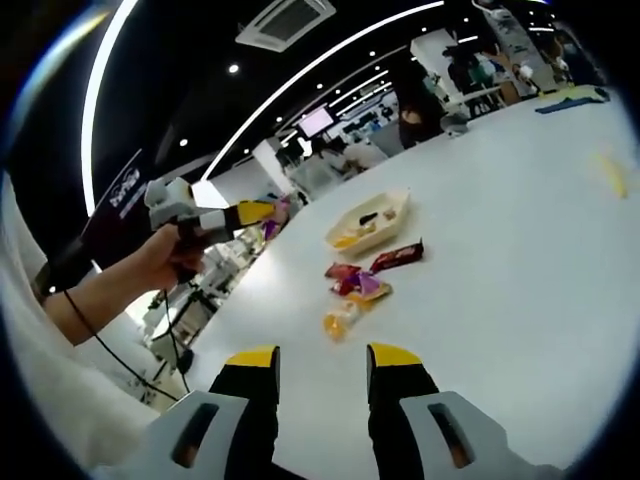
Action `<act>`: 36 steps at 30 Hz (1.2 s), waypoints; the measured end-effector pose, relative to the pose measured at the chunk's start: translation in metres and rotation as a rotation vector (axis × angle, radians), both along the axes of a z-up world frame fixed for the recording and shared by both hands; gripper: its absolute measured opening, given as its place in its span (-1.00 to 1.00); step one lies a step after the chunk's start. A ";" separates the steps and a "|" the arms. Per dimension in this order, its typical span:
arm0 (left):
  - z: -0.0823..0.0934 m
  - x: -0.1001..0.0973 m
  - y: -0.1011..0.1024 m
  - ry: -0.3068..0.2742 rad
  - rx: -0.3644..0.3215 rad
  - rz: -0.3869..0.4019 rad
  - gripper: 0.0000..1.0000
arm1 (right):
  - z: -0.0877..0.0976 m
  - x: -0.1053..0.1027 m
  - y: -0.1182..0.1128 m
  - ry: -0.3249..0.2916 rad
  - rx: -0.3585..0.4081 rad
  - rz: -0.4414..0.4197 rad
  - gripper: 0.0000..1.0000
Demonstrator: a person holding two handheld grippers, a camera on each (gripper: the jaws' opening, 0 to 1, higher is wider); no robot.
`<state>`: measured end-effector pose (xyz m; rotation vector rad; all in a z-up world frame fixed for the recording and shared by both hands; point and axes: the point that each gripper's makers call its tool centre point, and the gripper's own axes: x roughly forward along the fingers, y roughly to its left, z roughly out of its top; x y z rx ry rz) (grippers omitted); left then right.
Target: Place the target food into the container with the food tongs after gripping and lifting it, then release it inside without dropping or visibly crushing the food.
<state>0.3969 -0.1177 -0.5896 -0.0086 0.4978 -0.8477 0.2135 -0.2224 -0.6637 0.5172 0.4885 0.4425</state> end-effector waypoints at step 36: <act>-0.054 0.083 -0.014 -0.005 0.208 -0.127 -0.64 | -0.017 -0.001 -0.006 0.053 0.018 -0.043 -0.24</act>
